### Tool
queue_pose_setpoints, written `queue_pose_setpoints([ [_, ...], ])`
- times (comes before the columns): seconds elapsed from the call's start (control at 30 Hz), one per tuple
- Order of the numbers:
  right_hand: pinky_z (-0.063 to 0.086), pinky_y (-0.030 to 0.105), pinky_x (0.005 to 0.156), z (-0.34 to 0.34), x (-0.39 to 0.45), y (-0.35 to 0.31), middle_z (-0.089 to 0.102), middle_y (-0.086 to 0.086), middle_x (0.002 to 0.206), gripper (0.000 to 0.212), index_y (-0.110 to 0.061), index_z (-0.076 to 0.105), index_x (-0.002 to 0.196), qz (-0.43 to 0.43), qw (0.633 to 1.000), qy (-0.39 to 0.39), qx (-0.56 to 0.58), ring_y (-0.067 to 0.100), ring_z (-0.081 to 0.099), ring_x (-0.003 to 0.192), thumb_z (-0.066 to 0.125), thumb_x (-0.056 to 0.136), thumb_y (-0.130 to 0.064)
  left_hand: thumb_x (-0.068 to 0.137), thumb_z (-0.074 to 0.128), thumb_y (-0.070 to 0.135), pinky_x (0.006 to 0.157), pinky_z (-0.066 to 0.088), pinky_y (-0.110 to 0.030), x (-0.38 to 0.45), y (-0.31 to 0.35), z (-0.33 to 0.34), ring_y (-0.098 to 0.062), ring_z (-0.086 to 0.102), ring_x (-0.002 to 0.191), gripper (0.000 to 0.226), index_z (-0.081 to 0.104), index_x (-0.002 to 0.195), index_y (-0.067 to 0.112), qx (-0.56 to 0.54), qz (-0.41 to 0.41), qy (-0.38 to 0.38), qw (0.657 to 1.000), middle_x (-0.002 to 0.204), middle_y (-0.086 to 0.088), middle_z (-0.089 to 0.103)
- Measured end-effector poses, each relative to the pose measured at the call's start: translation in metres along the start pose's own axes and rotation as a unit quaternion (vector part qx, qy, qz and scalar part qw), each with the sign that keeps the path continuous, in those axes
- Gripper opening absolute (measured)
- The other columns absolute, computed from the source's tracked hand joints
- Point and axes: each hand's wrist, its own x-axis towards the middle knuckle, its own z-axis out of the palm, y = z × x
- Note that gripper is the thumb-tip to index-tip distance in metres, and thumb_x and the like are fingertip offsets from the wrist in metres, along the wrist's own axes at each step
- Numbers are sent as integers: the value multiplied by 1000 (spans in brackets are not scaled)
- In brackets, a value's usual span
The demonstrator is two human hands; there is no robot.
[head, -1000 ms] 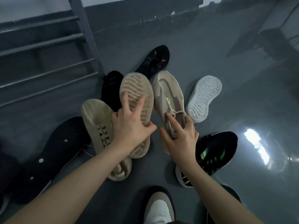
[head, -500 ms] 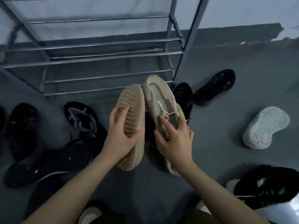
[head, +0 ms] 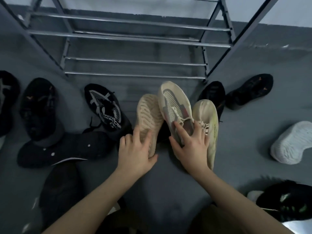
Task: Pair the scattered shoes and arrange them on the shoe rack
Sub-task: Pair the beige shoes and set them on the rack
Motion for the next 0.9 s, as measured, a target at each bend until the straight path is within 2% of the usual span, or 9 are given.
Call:
queue_pose_setpoints([
  [0.1,28,50,100,-1,0,-2,39,22,137,51,-37,49,131,12,1000,2,16,37,38,126,64,83,-44,76,51,48,75,45,-43,3,0,-6,-36,60,85,63,47,129,15,-63,2,37,997,125,-20,54],
  [0.2,26,49,101,-9,1,-3,37,21,139,50,-39,49,132,20,999,32,25,35,37,126,63,84,-44,85,38,42,84,44,-43,7,1,-28,-30,60,99,60,33,140,19,-206,-27,63,976,124,-13,57],
  [0.27,25,49,102,-16,0,-3,36,20,140,49,-39,49,131,27,998,47,30,34,36,127,62,85,-44,91,32,34,91,41,-41,7,3,-36,-22,59,96,56,24,145,24,-267,-12,86,960,117,-7,60],
  [0.37,27,51,101,-20,-4,-3,37,22,139,48,-38,50,131,41,998,49,27,37,37,127,63,84,-43,92,26,28,91,35,-39,9,-1,-26,-19,59,93,50,32,142,26,-185,19,123,975,100,0,64],
  [0.47,29,52,99,-13,-10,-2,38,22,137,49,-37,50,131,32,999,21,-15,39,39,123,62,84,-46,94,28,36,95,25,-45,5,-16,-13,-33,46,118,47,45,136,23,-82,-44,131,987,126,-10,56],
  [0.57,31,52,97,-1,-12,-2,41,22,136,50,-35,52,129,25,999,-5,-27,40,43,118,63,82,-47,90,24,57,98,21,-46,1,-23,-14,-36,40,124,69,47,133,8,-57,-90,119,987,136,-15,48],
  [0.63,32,53,97,4,-12,-5,42,21,135,51,-36,52,129,29,999,-10,-21,40,45,117,63,81,-48,82,26,70,98,23,-48,-3,-23,-13,-37,40,122,85,41,137,7,-59,-99,104,988,135,-18,47],
  [0.77,28,52,100,9,-11,-12,42,17,134,53,-36,49,131,17,1000,-15,-13,37,42,121,61,82,-50,58,57,79,95,28,-46,-7,-14,-10,-37,47,111,108,36,141,14,-27,-53,70,996,125,-22,51],
  [0.9,27,53,101,10,-9,-10,42,17,135,53,-37,48,132,21,999,-22,-22,38,42,122,60,82,-52,57,63,70,85,34,-45,3,-7,-12,-36,54,92,94,49,129,11,-1,-58,81,995,113,-25,55],
])
